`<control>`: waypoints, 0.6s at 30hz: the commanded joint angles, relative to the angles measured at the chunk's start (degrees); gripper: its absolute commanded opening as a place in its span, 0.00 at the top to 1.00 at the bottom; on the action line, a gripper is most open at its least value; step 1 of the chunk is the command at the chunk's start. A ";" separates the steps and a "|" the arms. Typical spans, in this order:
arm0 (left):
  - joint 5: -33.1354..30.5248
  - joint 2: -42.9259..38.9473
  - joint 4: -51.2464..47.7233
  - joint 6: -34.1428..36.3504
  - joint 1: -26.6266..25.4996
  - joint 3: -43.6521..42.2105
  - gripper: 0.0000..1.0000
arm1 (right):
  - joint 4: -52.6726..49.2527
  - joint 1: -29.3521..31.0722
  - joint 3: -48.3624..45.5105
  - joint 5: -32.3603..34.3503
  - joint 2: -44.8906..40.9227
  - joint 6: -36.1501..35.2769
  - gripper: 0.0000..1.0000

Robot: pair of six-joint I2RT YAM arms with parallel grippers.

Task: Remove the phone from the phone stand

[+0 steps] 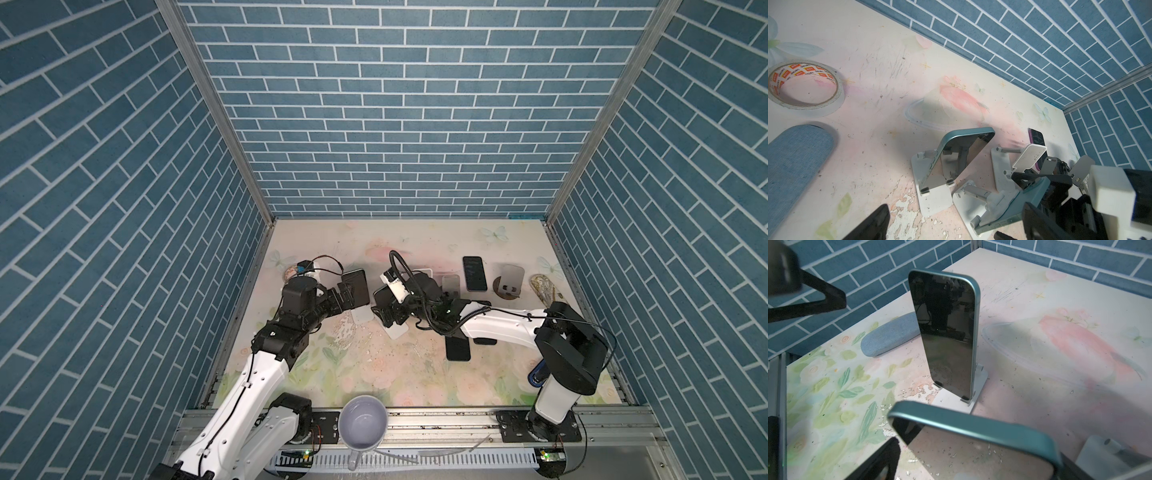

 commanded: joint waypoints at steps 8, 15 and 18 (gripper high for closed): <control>-0.12 0.02 1.81 1.91 -0.18 -0.83 0.00 | 1.13 0.41 3.91 1.99 2.44 -0.55 0.17; 0.05 0.00 2.27 1.95 -0.16 -1.26 0.00 | 1.21 0.38 3.56 0.68 2.28 -0.02 0.42; -0.04 -0.02 2.31 1.95 -0.16 -1.52 0.00 | 0.88 0.35 3.30 0.76 1.80 0.13 0.47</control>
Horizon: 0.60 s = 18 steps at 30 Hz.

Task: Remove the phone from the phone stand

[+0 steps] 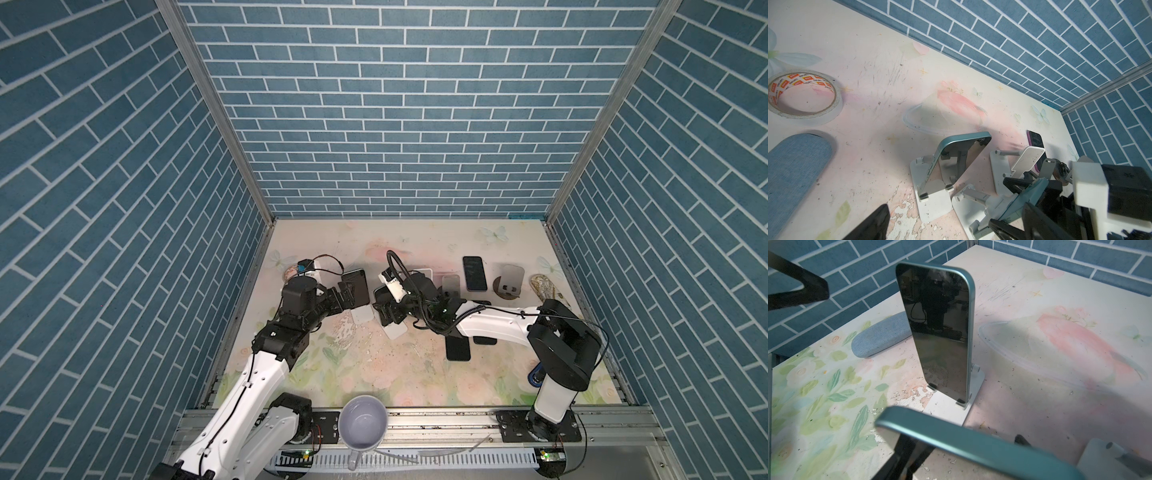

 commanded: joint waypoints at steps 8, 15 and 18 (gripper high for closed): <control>4.62 0.21 2.68 2.72 -0.16 -0.99 0.00 | -7.97 0.26 6.15 2.71 -3.43 3.14 0.49; 5.42 0.34 1.25 4.93 -0.38 0.19 0.00 | -11.64 0.27 6.21 5.51 -9.48 5.07 0.52; 4.80 -0.55 1.05 6.14 -1.05 0.31 0.00 | -15.78 0.19 6.59 8.01 -12.08 6.37 0.52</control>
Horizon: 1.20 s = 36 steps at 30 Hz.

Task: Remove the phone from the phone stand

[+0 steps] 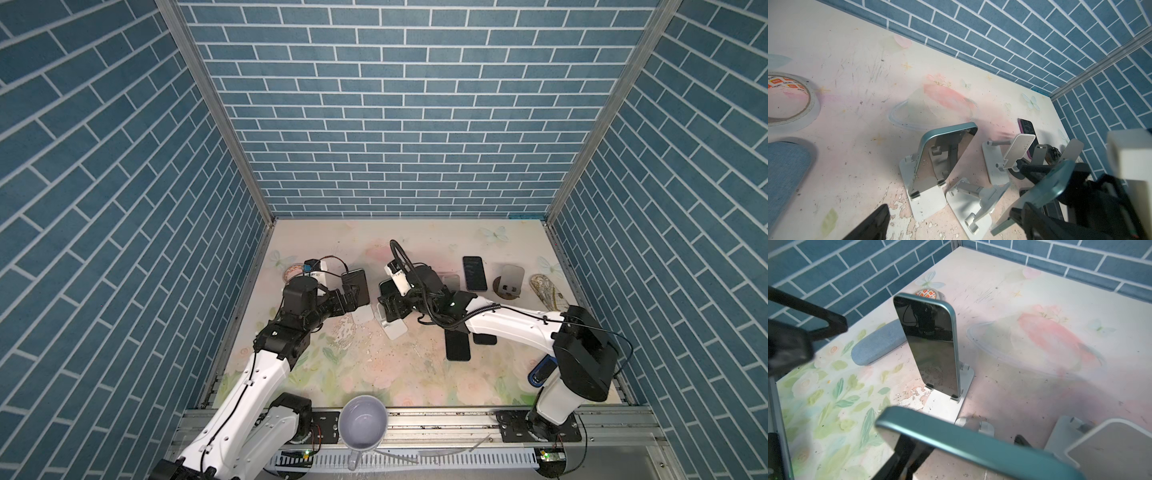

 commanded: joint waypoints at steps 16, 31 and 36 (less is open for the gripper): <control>-18.92 3.16 -0.91 -2.65 -16.80 3.71 0.00 | -26.74 -1.65 -1.67 9.04 -10.17 19.62 0.59; -29.09 8.52 -4.68 -8.33 -25.30 6.89 0.00 | -28.03 -3.53 -7.74 0.42 -5.05 30.21 0.60; -29.80 9.61 -3.95 -8.86 -27.03 7.00 0.00 | -28.15 -3.58 -7.22 -1.56 -2.00 30.65 0.60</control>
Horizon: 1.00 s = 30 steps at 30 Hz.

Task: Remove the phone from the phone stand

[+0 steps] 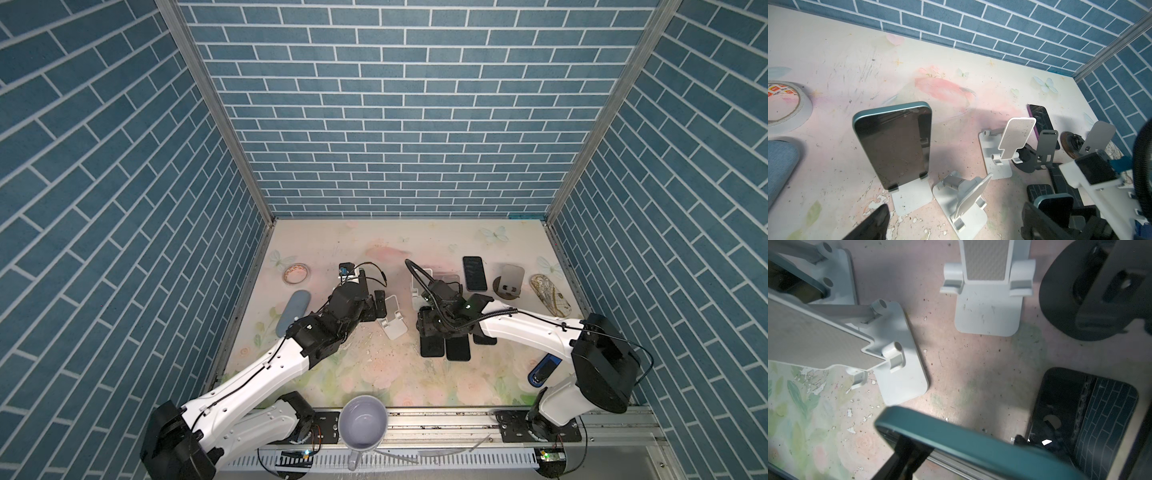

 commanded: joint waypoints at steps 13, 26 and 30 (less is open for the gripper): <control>0.51 -0.01 2.44 1.34 -0.77 0.11 0.00 | -0.28 0.05 1.18 -4.60 7.56 3.15 0.61; 0.59 -0.23 6.14 2.51 -0.76 -1.48 0.00 | -4.11 0.05 3.73 -3.29 11.97 3.02 0.61; 0.78 -0.35 7.29 2.74 -0.80 -2.02 0.00 | -5.46 0.01 4.71 -3.08 13.26 2.94 0.60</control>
